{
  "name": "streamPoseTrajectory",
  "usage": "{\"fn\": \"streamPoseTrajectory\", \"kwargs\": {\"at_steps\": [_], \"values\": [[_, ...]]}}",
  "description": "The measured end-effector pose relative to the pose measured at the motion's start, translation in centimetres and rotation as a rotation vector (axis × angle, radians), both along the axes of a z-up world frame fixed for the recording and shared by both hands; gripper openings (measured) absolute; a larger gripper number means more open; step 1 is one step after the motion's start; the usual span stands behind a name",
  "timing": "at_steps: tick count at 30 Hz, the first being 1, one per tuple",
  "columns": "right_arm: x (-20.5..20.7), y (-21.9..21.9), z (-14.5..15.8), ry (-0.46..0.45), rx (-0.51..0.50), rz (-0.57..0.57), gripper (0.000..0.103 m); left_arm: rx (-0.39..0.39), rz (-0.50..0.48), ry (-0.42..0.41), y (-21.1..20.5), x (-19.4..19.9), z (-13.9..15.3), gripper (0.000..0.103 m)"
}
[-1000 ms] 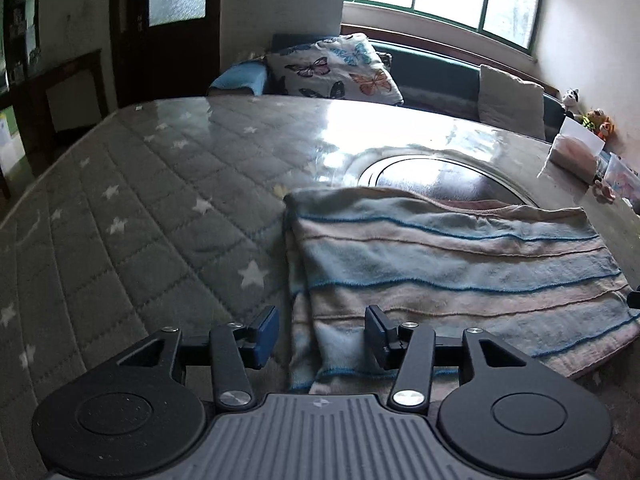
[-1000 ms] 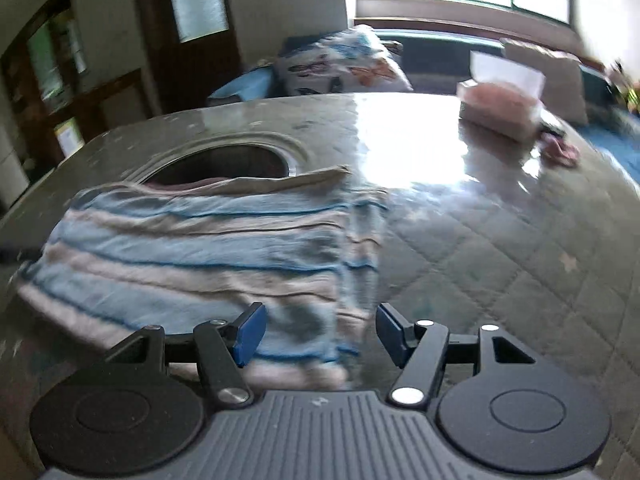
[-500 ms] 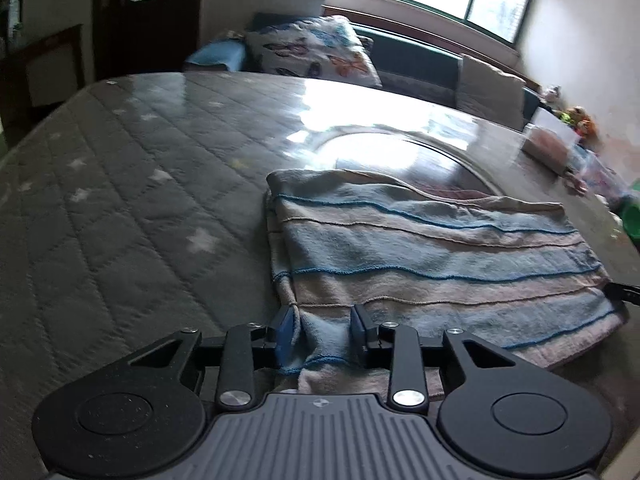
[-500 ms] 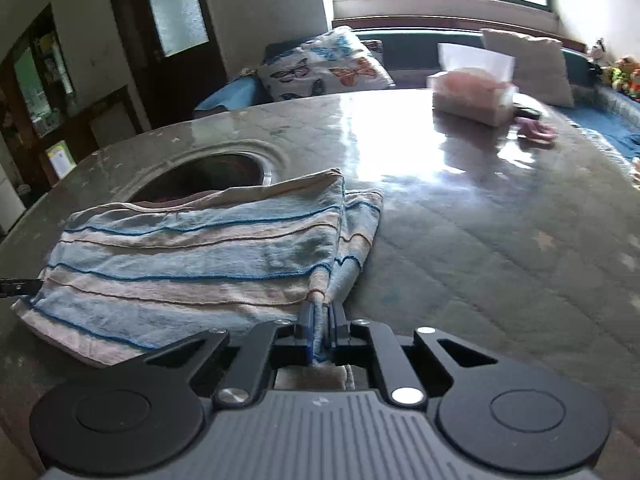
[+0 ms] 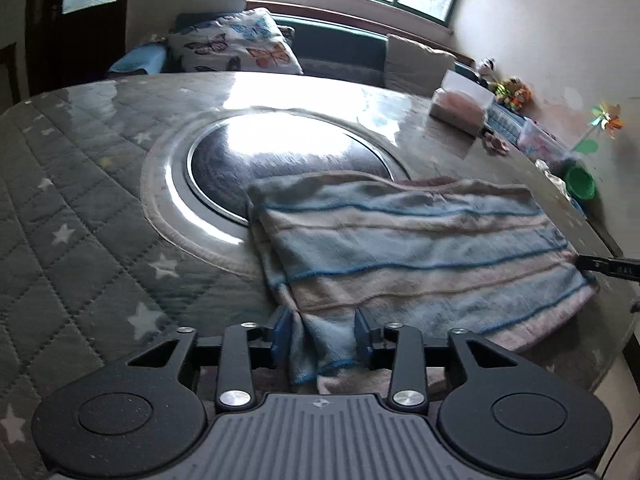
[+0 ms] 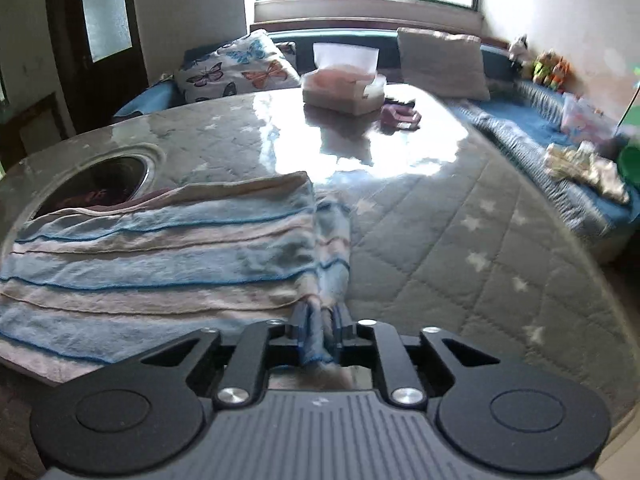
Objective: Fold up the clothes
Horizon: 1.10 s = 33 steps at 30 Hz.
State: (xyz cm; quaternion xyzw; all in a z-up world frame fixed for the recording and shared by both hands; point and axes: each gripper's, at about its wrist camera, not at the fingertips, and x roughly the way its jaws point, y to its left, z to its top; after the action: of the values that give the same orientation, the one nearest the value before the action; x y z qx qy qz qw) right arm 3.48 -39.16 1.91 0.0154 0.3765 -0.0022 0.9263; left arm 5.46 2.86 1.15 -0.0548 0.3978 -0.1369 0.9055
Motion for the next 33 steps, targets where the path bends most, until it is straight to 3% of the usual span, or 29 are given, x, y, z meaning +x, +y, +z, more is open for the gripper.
{"fn": "streamPoseTrajectory", "kwargs": {"at_steps": [6,13,18,20,27,33], "values": [[0.6,3.2,1.8,-0.057,-0.016,0.088,0.022,0.005,0.028,-0.013,0.7,1.2,0.2,0.044],[1.4,12.2,2.1,-0.051,0.046,0.407,0.026,0.005,0.046,-0.044,1.1,2.9,0.9,0.042],[2.1,18.8,1.5,-0.041,0.06,0.611,0.025,0.023,-0.03,-0.069,-0.3,4.1,1.6,0.035],[2.4,20.5,1.1,-0.044,0.059,0.646,0.024,0.034,-0.052,-0.07,-1.0,4.9,1.3,0.027],[3.3,25.3,-0.4,-0.034,0.061,0.737,0.024,0.062,-0.053,-0.043,-1.6,8.3,-0.3,0.021],[3.5,26.4,-1.5,-0.014,0.048,0.75,0.024,0.078,-0.024,-0.023,-1.1,10.2,-1.2,0.013]]}}
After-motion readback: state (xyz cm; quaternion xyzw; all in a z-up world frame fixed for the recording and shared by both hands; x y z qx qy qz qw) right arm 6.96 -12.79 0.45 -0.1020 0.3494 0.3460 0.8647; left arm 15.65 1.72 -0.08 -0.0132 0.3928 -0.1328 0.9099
